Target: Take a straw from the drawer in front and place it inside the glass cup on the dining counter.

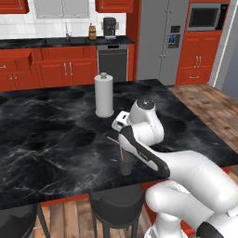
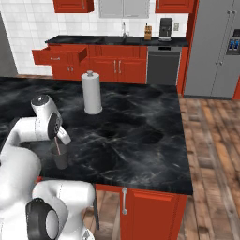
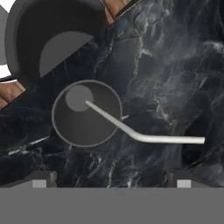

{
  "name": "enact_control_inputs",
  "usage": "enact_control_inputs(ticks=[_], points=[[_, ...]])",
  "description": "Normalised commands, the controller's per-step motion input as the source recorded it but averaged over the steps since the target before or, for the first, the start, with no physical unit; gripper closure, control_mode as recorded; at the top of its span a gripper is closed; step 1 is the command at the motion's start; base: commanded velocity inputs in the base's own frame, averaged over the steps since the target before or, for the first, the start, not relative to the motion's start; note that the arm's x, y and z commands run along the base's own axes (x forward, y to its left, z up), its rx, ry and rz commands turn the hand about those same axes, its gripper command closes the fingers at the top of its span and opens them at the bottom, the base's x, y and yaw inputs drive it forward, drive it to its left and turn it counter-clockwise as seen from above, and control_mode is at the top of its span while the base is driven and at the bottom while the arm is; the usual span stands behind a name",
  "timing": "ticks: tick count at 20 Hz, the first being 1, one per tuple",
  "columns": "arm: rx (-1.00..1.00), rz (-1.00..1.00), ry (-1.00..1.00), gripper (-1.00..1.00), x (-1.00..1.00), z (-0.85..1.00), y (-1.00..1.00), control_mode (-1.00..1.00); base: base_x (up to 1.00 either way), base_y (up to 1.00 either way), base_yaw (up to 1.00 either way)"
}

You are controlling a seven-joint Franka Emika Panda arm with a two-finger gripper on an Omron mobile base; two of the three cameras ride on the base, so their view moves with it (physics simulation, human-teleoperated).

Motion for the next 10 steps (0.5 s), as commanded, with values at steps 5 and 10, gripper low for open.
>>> enact_control_inputs(ticks=[5,10], points=[[-0.04,-0.07,-0.15,-1.00,-0.48,0.79,-0.09,-1.00,0.00,0.00,0.00],[0.03,-0.05,0.07,-1.00,-0.77,0.70,-0.39,-1.00,0.00,0.00,0.00]])
